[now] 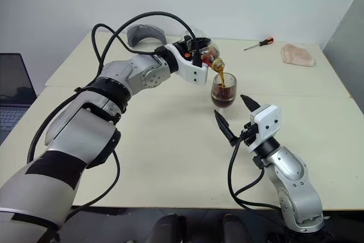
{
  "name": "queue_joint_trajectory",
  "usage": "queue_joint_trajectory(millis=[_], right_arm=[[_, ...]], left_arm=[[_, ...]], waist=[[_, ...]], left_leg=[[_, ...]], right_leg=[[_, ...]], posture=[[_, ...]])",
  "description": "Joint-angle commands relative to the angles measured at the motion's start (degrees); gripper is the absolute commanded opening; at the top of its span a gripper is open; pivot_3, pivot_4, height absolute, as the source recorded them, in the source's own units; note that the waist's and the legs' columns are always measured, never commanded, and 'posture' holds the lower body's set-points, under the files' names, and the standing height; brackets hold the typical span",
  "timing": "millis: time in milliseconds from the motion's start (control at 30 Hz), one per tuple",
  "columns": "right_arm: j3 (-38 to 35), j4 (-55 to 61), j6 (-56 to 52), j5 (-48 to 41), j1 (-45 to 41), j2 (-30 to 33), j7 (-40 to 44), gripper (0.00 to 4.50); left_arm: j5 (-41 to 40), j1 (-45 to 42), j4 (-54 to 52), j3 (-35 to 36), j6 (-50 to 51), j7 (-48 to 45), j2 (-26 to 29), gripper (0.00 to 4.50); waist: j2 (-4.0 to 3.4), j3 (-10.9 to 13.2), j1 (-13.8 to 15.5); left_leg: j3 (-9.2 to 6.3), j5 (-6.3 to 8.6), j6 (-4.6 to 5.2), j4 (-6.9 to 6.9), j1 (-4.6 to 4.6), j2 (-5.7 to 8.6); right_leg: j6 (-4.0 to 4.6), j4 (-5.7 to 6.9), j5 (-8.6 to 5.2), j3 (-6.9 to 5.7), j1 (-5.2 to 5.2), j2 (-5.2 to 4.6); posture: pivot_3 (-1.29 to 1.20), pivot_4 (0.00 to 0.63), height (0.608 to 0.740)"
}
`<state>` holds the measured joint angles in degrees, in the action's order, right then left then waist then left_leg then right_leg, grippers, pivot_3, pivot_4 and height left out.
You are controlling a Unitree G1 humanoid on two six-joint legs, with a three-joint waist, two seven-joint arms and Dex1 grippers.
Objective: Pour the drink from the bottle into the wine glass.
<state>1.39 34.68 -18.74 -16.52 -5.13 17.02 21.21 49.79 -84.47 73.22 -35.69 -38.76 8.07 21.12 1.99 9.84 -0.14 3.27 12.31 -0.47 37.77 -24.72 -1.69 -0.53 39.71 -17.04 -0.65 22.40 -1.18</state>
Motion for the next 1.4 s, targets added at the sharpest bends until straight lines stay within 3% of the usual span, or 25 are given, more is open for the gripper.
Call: queue_joint_trajectory(millis=[33, 533, 700, 833, 1267, 1400], right_arm=[[-0.2, 1.0, 1.1, -0.1, -0.1, 0.1, 0.2, 4.5], [0.2, 0.8, 0.9, -0.1, -1.0, 0.3, 0.5, 4.5], [2.4, 2.4, -0.1, -1.4, -0.5, 3.2, 4.9, 4.5], [3.0, 3.5, -1.4, -3.7, -0.7, 5.0, 7.4, 4.5], [3.6, 2.4, -17.1, -15.9, -11.9, 8.8, 12.0, 4.5], [4.3, 1.7, -20.6, -17.7, -15.6, 10.1, 13.5, 4.5]], left_arm=[[-1.8, -2.3, -0.3, 1.5, 0.8, -0.2, 0.4, 0.9], [-20.2, 4.0, -2.3, 14.5, 1.0, -18.2, -4.5, 0.9], [-32.2, 7.0, -3.6, 24.0, 7.8, -26.6, -6.7, 0.9], [-36.8, 9.8, -6.4, 28.1, 12.5, -28.8, -6.5, 0.9], [-54.6, 37.3, -37.9, 43.7, 37.7, -27.6, -5.0, 0.9], [-56.7, 41.5, -41.8, 46.5, 41.1, -25.8, -4.0, 0.9]], waist=[[0.0, 0.0, 0.0], [0.0, 0.0, 0.0], [0.0, 0.0, -0.1], [0.0, 0.0, -0.2], [-0.01, 0.0, -0.3], [0.0, 0.0, -0.1]], left_leg=[[0.0, 0.0, 0.0, 0.0, 0.0, 0.0], [0.0, 0.0, 0.0, 0.1, -0.01, -0.01], [0.01, 0.0, 0.0, 0.11, -0.02, 0.0], [-0.03, 0.0, 0.01, 0.12, -0.02, -0.02], [-0.11, 0.0, 0.0, 0.18, -0.02, -0.06], [-0.16, 0.11, 0.18, 0.19, -0.01, -0.05]], right_leg=[[0.0, 0.01, 0.0, 0.0, 0.0, 0.0], [0.0, 0.09, -0.01, 0.0, 0.01, 0.0], [0.0, 0.11, -0.02, 0.0, 0.02, 0.0], [0.0, 0.15, -0.02, -0.01, 0.02, 0.02], [0.04, 0.24, -0.02, 0.0, 0.02, -0.08], [0.04, 0.25, -0.02, -0.03, -0.02, -0.1]], posture=[[0.0, 0.15, 0.74], [0.0, 0.15, 0.74], [0.0, 0.15, 0.74], [0.0, 0.15, 0.74], [0.0, 0.15, 0.74], [0.0, 0.15, 0.74]])
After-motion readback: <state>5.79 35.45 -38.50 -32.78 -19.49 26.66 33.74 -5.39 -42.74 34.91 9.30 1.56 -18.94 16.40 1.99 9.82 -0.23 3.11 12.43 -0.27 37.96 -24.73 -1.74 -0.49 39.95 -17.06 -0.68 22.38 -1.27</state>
